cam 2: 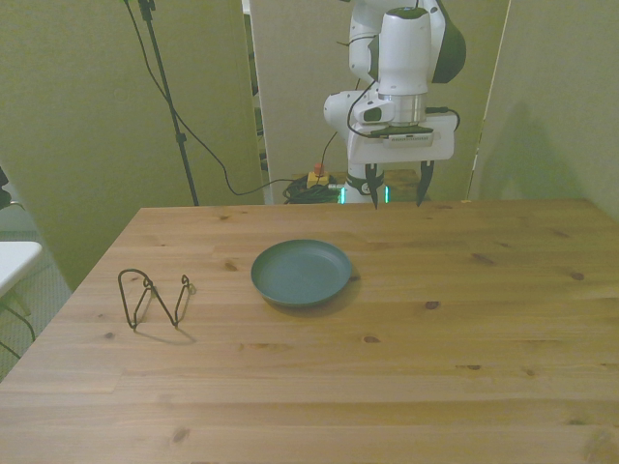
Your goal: Load the plate
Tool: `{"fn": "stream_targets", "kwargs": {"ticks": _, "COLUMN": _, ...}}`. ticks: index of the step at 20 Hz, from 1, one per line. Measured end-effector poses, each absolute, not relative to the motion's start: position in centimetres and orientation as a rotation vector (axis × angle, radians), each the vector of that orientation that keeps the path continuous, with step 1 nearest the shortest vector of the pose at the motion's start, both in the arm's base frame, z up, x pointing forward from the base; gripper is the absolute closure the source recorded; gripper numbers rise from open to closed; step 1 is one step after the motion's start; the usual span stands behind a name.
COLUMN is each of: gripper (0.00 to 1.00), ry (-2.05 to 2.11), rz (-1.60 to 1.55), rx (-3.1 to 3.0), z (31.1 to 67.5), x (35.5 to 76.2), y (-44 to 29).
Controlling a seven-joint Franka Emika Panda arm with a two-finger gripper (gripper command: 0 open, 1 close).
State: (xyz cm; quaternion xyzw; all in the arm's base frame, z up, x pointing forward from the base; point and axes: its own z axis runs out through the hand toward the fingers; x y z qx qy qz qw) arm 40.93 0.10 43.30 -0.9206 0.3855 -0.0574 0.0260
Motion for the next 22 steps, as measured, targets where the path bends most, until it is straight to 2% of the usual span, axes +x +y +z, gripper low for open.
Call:
{"fn": "stream_targets", "kwargs": {"ticks": 4, "gripper": 0.00, "ry": 1.234, "rz": -0.184, "rx": -2.810, "z": 43.8, "x": 41.2, "y": -1.4}}
{"fn": "stream_targets", "kwargs": {"ticks": 9, "gripper": 0.00, "ry": 1.383, "rz": -0.204, "rx": -2.654, "z": 47.4, "x": 43.4, "y": -8.3}}
{"fn": "stream_targets", "kwargs": {"ticks": 15, "gripper": 0.00, "ry": 1.507, "rz": -0.134, "rx": -2.519, "z": 49.3, "x": 49.9, "y": -15.3}}
{"fn": "stream_targets", "kwargs": {"ticks": 22, "gripper": 0.00, "ry": 1.571, "rz": -0.073, "rx": -2.465, "z": 49.9, "x": 55.7, "y": -19.2}}
